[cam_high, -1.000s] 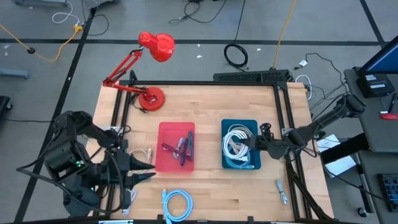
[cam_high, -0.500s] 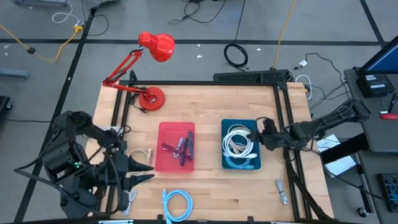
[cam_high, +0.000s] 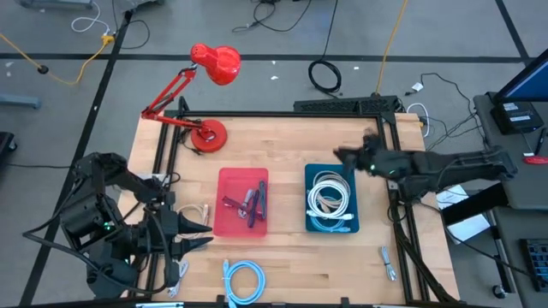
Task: Pick & Place USB Port
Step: Put the left white charger cable into the red bin
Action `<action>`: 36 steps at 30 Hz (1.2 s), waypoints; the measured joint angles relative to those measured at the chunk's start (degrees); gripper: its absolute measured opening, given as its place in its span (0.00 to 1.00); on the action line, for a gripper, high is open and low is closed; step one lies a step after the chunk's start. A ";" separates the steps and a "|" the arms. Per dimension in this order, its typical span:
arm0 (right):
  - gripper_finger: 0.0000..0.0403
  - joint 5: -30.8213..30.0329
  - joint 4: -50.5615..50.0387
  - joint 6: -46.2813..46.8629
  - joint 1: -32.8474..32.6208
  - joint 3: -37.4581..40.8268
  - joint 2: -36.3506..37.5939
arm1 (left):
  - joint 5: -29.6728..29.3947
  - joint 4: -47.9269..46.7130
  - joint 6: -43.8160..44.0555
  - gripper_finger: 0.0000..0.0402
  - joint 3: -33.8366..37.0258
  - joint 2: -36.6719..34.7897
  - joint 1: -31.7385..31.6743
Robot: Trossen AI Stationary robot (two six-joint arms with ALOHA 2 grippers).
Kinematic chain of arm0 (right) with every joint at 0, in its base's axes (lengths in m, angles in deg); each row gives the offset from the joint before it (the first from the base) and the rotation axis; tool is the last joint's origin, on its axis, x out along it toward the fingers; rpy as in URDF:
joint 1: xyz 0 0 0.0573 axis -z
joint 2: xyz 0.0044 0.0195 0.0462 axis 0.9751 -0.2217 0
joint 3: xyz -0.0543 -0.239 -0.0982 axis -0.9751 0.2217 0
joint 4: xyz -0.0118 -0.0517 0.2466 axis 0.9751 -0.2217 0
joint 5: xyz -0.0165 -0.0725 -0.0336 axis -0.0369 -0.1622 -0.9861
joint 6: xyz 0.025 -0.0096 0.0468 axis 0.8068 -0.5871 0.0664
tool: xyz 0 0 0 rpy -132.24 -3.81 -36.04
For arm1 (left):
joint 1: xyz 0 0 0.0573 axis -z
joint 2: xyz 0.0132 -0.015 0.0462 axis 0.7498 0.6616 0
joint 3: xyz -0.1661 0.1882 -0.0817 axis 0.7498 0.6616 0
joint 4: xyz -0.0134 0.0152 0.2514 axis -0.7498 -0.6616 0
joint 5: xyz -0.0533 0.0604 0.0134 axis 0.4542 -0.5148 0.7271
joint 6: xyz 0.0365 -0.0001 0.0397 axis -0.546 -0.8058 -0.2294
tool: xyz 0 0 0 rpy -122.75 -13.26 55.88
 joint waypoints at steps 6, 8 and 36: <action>0.39 -4.57 42.01 -27.22 0.67 -0.38 -0.08 | -0.02 0.00 0.30 0.22 0.00 0.00 0.02; 0.39 -4.79 55.46 -29.46 1.01 0.41 -0.87 | -0.04 0.00 0.55 0.22 0.00 0.00 0.02; 0.33 19.56 -50.04 -32.47 -7.82 -57.68 -49.55 | 25.24 -11.83 33.01 0.22 22.02 -9.87 -13.96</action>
